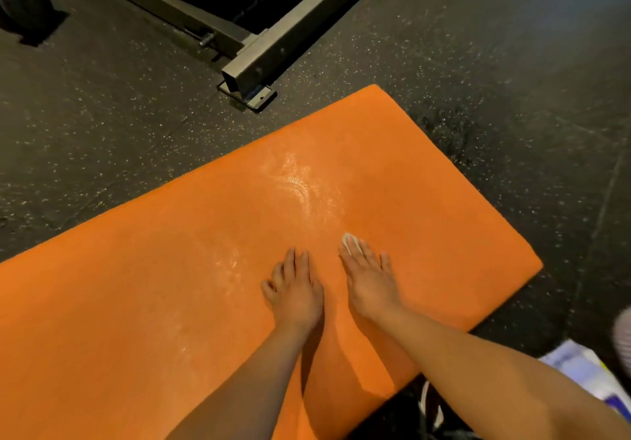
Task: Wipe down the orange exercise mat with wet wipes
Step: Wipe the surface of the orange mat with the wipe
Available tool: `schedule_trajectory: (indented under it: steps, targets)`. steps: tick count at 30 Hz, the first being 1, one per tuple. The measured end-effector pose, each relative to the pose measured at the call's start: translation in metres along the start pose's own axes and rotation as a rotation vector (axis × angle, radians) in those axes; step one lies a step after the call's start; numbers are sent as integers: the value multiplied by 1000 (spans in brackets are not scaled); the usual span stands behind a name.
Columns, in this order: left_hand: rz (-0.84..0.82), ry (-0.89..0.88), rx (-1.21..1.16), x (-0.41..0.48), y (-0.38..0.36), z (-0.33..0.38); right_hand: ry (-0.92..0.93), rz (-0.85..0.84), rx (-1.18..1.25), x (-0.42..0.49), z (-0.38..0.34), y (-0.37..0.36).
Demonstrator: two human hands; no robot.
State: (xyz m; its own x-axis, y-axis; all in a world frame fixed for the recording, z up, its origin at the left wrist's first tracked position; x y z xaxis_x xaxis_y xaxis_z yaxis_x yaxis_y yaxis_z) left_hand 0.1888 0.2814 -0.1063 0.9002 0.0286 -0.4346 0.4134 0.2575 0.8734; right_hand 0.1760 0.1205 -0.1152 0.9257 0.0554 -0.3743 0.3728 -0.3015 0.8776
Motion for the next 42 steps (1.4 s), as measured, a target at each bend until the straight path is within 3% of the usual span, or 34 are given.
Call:
schedule_trajectory:
  steps: [2,6,9,13,14,20,25,30,34,39,42]
  targets:
    - [-71,-36,46,-25,-7,6,-90,-39,46,-20,2,-1]
    - [-143,-58,38,-77,-28,11,110,-205,100,-77,-35,-28]
    - [-184,-52,2,-104,-37,9,164,-218,18,-97,-17,-34]
    - [-217,-52,-31,-124,-42,17,-200,-122,78,-112,26,-26]
    - [-223,-51,-35,-128,-44,20,-222,-128,103,-118,24,-28]
    - [-281,-72,-77,-151,-62,31,211,-254,-104,-148,20,-37]
    - [-328,-70,2,-156,-66,35,-140,-176,-27,-151,59,-24]
    - [-284,-60,0,-163,-76,37,137,-287,-42,-166,25,-42]
    - [-280,-68,46,-164,-79,37,-85,-197,-3,-168,50,-30]
    - [-245,-87,51,-169,-80,39,17,-274,11,-176,36,-38]
    - [-214,-114,26,-176,-76,41,-66,-234,11,-177,45,-30]
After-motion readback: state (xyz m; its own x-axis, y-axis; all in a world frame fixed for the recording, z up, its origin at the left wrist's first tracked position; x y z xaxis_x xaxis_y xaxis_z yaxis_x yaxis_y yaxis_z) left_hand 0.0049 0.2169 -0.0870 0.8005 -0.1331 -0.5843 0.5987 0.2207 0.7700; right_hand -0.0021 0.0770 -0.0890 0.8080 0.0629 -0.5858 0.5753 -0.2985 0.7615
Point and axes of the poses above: each hand's wrist, its own x-axis towards the middle knuckle, its own y-axis out of the back of the hand, z = x × y, the point moved 6 cm from there along x, towards the middle knuckle, and after that the axes turned 2 degrees about y, right-handed, at the moved point
